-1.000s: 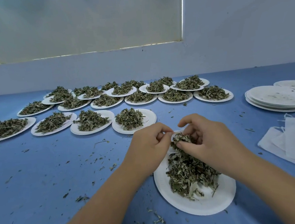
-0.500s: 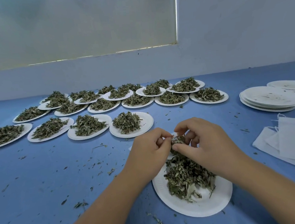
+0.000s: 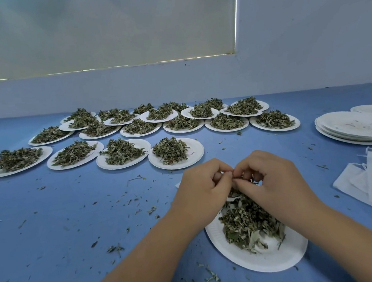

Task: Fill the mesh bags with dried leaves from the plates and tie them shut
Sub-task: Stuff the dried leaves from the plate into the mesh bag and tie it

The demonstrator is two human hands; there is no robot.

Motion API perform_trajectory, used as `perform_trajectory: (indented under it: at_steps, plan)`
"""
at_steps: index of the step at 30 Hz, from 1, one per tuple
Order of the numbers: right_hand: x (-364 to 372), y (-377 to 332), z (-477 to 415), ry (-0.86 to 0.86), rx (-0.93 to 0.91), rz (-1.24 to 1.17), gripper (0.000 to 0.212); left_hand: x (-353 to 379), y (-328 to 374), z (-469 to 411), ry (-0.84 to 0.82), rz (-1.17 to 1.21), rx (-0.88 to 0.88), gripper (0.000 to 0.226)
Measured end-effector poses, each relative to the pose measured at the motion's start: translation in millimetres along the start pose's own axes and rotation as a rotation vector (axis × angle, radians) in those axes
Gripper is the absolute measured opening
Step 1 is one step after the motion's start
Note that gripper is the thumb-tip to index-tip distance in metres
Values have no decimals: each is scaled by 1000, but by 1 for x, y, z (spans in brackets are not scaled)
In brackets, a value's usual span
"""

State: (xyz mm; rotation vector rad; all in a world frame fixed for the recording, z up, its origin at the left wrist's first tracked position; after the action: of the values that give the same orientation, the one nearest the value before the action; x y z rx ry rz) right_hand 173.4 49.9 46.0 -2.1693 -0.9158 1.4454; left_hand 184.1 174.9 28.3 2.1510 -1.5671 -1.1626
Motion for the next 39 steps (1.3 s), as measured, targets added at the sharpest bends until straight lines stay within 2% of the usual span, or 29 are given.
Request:
perform_trajectory:
  at_steps: [2, 5, 7, 11, 13, 18, 20, 23, 31, 39]
  plan:
    - [0, -1, 1, -6, 9, -13, 28, -1, -1, 1, 7, -11, -10, 19]
    - [-6, -4, 2, -20, -4, -87, 17, -3, -3, 2, 22, -23, -29, 18]
    - [-11, -3, 2, -28, 8, -144, 19, -4, -4, 2, 30, -26, -31, 18]
    - [-21, 6, -2, -5, 75, -225, 4, -8, -9, 3, 87, 37, -75, 17]
    - [-18, 9, -3, -42, 97, -188, 19, -10, -14, 3, 115, 63, -110, 18]
    - [2, 15, 1, -187, 150, -76, 83, -13, -19, 3, 160, 77, -171, 14]
    - [7, 17, 3, -211, 165, -63, 90, -16, -19, 3, 182, 84, -175, 14]
    - [8, 19, 2, -197, 193, -93, 84, -17, -18, 2, 206, 94, -175, 15]
    - [-8, 17, 0, -60, 148, -179, 36, -7, -13, 2, 174, 85, -150, 15]
    - [-20, -3, 9, 15, 19, -223, 27, -4, 1, -2, 120, -11, -40, 12]
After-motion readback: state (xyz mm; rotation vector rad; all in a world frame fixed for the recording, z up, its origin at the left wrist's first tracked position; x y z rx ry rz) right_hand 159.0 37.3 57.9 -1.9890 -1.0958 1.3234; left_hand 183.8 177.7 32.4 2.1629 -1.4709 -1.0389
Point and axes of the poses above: each hand's wrist, its own z-axis away from the middle knuckle, its own x-axis out of the palm, y = z × x, the point moved 10 cm from there along -z, towards the middle knuckle, and after that the axes turned 14 degrees about x, right-handed, at the moved point
